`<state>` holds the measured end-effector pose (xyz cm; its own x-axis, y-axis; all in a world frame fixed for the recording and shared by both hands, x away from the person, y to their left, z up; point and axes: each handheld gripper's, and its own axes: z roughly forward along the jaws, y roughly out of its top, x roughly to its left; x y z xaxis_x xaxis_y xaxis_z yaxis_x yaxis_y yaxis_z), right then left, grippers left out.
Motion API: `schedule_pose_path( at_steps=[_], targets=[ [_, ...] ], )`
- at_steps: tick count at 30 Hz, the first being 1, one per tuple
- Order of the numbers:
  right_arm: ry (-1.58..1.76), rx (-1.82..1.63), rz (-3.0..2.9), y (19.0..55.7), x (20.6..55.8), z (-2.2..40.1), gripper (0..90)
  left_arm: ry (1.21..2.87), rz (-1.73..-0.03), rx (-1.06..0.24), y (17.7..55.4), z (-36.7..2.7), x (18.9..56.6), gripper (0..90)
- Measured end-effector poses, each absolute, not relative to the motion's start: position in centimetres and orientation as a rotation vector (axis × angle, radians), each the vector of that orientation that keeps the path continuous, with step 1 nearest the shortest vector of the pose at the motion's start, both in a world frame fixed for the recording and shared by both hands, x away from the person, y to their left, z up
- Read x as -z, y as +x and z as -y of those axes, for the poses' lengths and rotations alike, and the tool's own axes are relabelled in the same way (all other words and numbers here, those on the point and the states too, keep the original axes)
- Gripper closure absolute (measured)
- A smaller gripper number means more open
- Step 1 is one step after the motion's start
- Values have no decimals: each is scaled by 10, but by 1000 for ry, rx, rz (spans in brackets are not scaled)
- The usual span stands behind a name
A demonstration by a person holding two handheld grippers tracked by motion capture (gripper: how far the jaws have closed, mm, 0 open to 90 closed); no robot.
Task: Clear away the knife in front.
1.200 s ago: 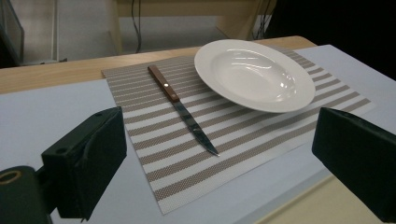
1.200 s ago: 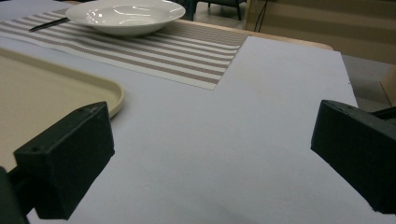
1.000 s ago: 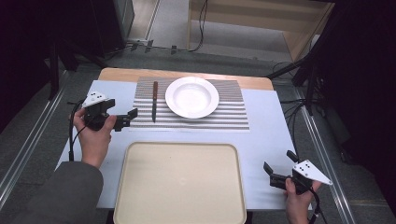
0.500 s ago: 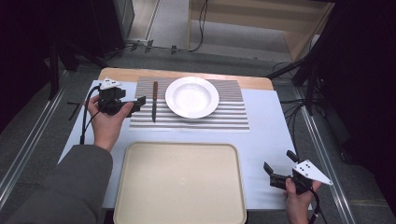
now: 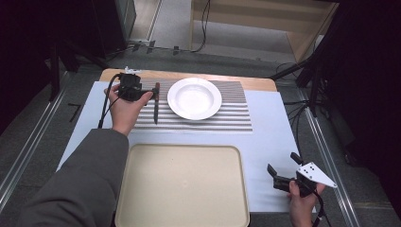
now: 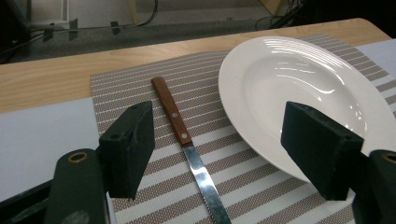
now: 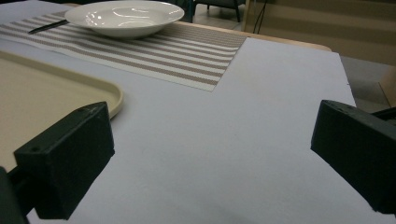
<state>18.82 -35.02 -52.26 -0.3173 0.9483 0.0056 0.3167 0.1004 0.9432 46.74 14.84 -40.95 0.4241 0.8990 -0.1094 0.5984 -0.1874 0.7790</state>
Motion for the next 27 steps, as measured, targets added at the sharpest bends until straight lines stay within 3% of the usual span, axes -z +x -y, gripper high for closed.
schedule_pose_path(
  at_steps=[15, 22, 27],
  targets=[
    [1242, -1213, -1729, 188, 523, 349, 0, 1972, -1440, -436, 510, -135, 434, 501],
    [1241, -1214, -1726, 189, 523, 349, 0, 2020, -1502, -321, 529, -131, 451, 630],
    [1240, -1206, -1727, 189, 523, 348, 0, 2039, -1563, -326, 536, -127, 461, 651]
  ],
)
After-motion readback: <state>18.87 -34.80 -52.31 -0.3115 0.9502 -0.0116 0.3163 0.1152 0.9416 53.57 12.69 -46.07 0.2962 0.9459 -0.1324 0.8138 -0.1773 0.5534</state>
